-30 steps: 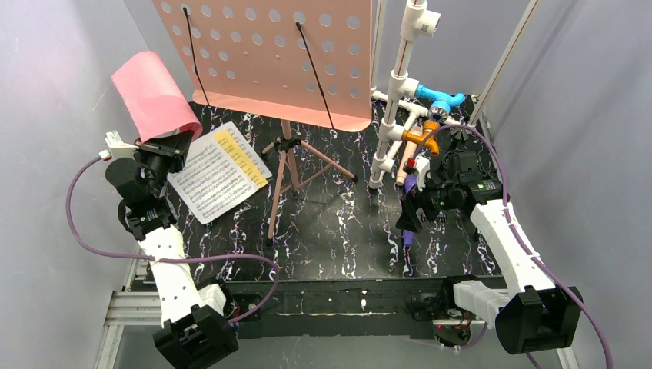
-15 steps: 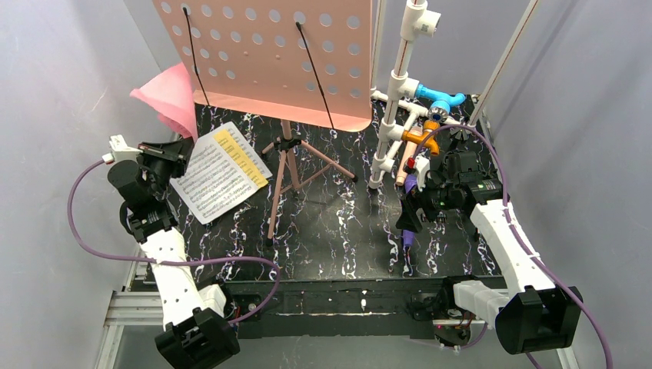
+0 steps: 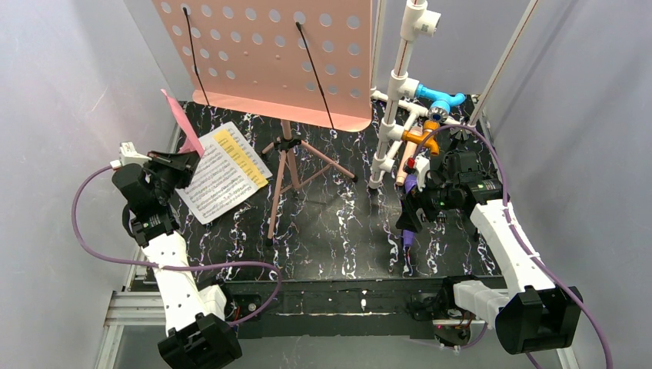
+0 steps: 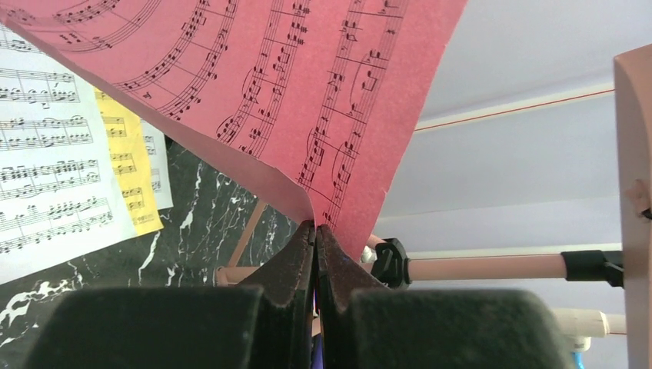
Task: Pack up the instrument practice props
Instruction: Place the sheet music at the center of the board.
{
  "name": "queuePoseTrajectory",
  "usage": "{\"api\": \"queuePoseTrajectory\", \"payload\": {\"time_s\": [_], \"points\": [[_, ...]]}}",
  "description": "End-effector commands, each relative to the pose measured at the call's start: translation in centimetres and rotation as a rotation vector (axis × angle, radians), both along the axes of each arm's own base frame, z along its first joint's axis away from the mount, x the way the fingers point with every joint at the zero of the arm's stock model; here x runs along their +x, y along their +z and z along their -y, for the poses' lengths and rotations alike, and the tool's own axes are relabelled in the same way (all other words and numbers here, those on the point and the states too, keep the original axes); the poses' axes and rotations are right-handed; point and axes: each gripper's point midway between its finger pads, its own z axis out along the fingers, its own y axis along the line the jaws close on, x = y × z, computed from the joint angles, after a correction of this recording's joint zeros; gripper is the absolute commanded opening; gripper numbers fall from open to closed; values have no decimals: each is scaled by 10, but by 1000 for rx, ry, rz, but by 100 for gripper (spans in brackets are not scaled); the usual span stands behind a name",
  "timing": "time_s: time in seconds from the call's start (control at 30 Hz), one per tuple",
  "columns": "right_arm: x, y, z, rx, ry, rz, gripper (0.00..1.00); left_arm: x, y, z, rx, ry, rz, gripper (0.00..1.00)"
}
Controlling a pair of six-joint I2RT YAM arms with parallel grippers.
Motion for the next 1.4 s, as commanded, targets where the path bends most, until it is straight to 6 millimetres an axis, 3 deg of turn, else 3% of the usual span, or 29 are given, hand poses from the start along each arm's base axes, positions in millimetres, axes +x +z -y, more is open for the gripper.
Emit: {"api": "queuePoseTrajectory", "payload": {"time_s": [0.0, 1.37], "points": [[1, 3, -3, 10, 14, 22, 100, -8, -8, 5, 41, -23, -21, 0], [2, 2, -2, 8, 11, 20, 100, -17, -39, 9, 80, -49, -100, 0]]}}
